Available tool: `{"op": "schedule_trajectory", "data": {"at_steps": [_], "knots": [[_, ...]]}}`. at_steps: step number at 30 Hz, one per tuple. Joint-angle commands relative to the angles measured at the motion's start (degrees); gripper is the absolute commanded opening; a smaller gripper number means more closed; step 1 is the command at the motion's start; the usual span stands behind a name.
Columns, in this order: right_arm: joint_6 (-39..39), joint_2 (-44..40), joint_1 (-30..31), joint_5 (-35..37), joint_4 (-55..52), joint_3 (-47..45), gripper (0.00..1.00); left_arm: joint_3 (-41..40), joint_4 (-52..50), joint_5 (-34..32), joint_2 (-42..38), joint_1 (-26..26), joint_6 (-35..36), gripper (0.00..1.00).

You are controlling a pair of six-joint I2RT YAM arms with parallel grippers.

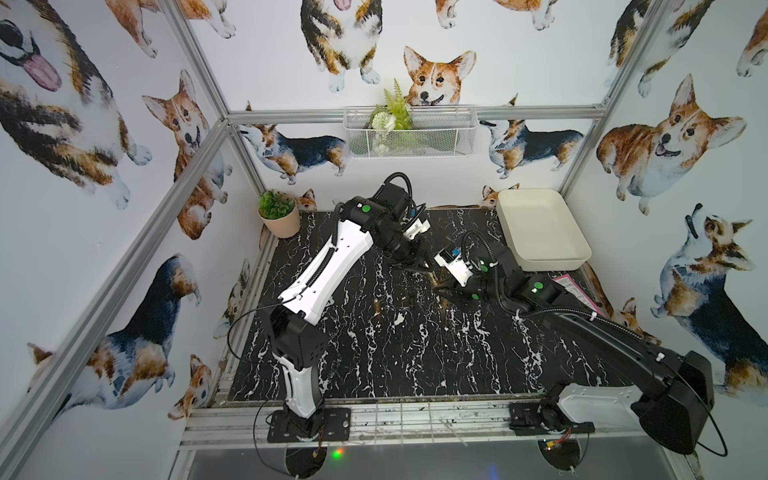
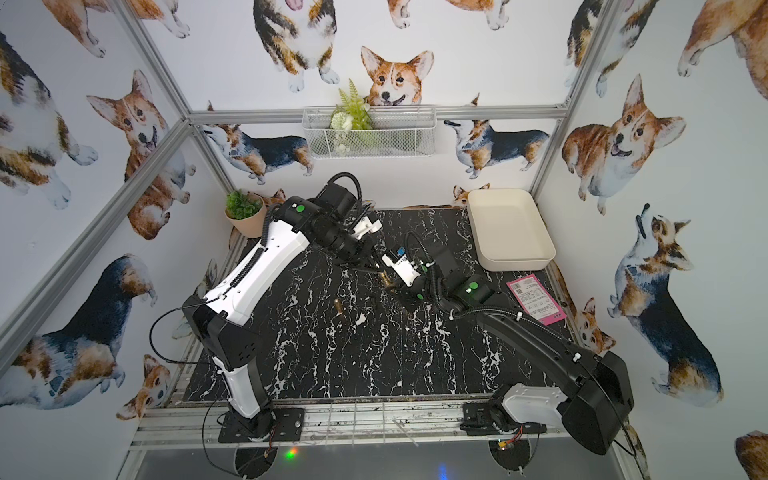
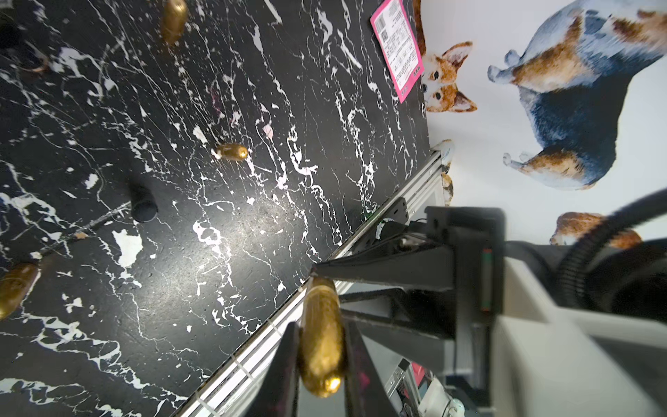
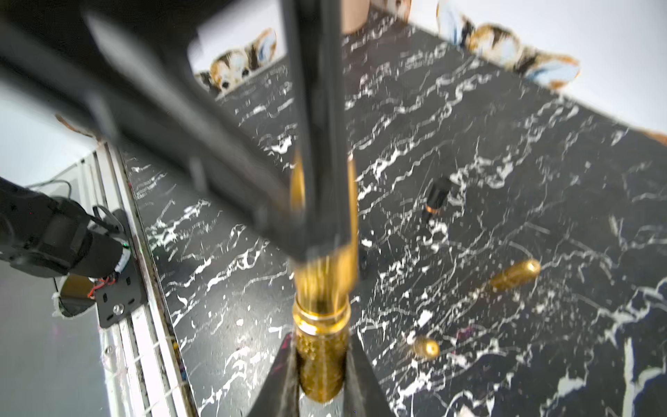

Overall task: Open the lipstick cap
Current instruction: Open the cover of the lipstick, then place the cover at the center of the board.

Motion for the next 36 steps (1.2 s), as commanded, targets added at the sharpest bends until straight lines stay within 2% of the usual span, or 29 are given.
{"op": "schedule_trajectory", "data": {"at_steps": [1,7,8,11,13,16,20,26,36], "knots": [[-0.1,-0.4,0.94,-0.4,-2.29,-0.71,0.0,1.12,2.56,-0.21,-0.72,1.19,0.24,0.0],[0.61,-1.97,1.43,1.17,-1.49,-1.42,0.0,1.96,1.87,-3.35,-1.47,3.64,0.51,0.0],[0.94,-2.57,1.42,1.22,-0.97,-1.39,0.0,2.94,0.73,-6.94,-1.03,4.46,1.26,0.0],[1.71,-4.55,1.72,2.66,-0.53,-0.61,0.0,6.03,-3.15,-23.95,3.13,5.67,4.27,0.0],[1.66,-5.76,1.83,3.6,-0.54,0.12,0.0,5.41,-2.79,-30.16,5.98,6.15,5.45,0.0],[1.83,-8.53,1.84,5.0,-0.35,0.8,0.0,3.09,-0.22,-33.66,9.78,7.78,5.87,0.0],[1.96,-10.71,2.0,6.0,-0.96,1.37,0.0,-4.76,8.37,-39.19,12.4,10.34,3.9,0.0],[3.21,-11.04,2.1,5.03,0.04,-0.29,0.0,-14.75,18.41,-36.4,14.06,14.25,0.98,0.0],[4.07,-10.31,2.36,4.47,1.67,-1.6,0.0,-18.47,22.24,-36.0,17.98,18.17,0.58,0.0]]}}
